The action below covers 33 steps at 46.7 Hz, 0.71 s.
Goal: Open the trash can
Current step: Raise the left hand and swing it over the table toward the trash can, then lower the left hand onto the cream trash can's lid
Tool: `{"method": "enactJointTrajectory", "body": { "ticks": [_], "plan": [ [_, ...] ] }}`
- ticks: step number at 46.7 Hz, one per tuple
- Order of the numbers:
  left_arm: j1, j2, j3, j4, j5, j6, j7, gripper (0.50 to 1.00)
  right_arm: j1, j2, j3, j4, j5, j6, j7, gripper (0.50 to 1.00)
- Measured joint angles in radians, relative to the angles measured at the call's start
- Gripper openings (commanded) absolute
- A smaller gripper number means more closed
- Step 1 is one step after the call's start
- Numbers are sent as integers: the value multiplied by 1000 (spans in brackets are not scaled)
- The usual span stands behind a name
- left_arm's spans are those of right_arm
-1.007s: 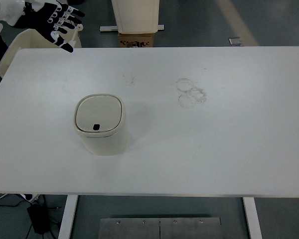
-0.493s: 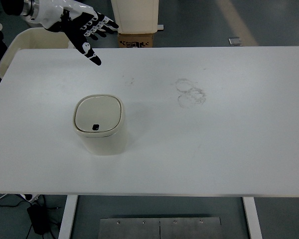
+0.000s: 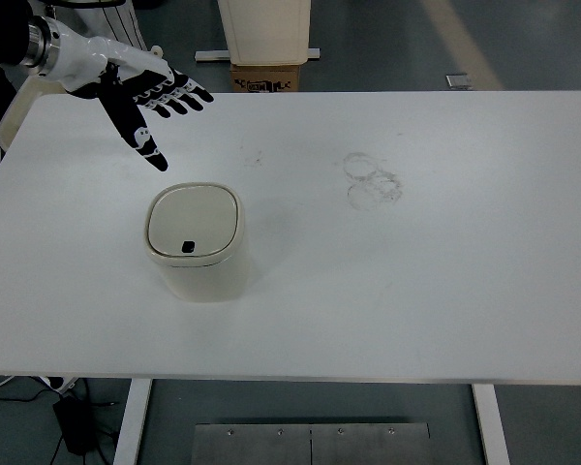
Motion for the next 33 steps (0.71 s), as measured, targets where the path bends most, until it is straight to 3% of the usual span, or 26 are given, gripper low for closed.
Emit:
{"method": "enactJointTrajectory", "body": {
  "ticks": [33],
  "plan": [
    [3, 84, 0, -205, -23, 0, -7, 1000, 0, 0, 1, 2, 0, 0, -1, 991]
  ]
}}
